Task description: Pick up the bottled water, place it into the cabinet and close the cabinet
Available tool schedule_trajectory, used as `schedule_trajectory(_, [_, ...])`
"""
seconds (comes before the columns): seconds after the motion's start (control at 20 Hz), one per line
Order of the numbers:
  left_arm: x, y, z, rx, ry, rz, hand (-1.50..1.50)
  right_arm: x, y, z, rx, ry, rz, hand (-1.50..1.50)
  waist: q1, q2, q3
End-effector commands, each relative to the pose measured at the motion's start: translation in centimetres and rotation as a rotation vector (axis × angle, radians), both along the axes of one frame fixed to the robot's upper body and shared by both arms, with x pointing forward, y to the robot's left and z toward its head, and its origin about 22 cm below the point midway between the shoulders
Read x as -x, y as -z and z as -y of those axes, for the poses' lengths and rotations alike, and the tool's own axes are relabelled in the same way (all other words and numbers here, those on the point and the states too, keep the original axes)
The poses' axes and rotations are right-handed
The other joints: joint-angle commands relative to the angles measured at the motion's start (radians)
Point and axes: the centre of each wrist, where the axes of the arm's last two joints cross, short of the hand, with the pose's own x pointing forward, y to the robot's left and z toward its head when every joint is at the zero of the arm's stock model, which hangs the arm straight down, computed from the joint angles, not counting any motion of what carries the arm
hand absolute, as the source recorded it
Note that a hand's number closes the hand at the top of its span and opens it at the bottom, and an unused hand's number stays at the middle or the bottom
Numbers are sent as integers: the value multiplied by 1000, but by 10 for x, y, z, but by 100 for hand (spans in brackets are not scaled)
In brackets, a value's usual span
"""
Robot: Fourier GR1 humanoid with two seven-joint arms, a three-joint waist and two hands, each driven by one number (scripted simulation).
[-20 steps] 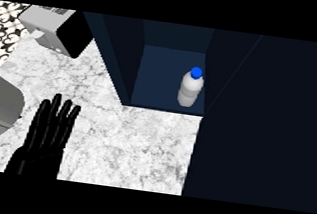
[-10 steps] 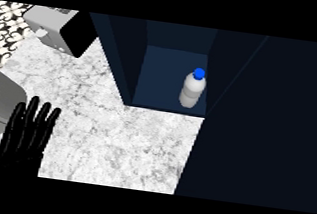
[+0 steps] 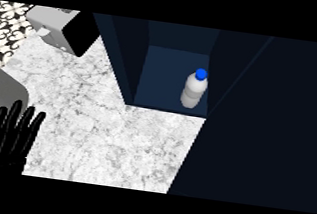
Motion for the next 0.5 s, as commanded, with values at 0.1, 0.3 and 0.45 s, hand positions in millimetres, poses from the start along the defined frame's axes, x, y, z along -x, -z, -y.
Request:
schedule_trajectory(0.1, [5, -2, -13, 4, 25, 6, -150, -7, -11, -35, -60, 63, 62, 150, 13, 3, -1])
schedule_trajectory(0.3, [4, -3, -15, 5, 14, 8, -150, -12, -13, -36, -56, 46, 68, 150, 17, 9, -1])
schedule_trajectory(0.45, [2, -6, -12, 19, 32, 24, -150, -15, -12, -40, -30, 12, 59, 150, 27, 15, -2])
